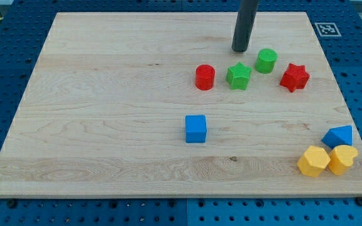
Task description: Slide the green circle at the top center of the board
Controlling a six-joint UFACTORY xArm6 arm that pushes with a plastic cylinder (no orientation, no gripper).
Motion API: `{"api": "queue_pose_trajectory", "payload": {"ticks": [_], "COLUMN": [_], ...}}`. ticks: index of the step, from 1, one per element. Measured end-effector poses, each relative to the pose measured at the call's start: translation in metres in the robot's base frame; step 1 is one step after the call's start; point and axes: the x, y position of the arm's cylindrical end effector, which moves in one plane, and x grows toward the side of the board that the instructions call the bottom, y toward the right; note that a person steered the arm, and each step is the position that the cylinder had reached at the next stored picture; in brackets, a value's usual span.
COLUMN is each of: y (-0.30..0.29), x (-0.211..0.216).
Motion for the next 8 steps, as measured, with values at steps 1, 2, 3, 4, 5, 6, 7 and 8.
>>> {"api": "queue_pose_trajectory", "payload": {"ticks": [1,2,3,4,5,6,7,8], "y": [0.068,0.124,0.113,0.039,-0.051,-0.109,-0.111,-0.111], "x": [-0.004,0.03,0.072,0.066,0.036,0.007,0.006,0.034]}}
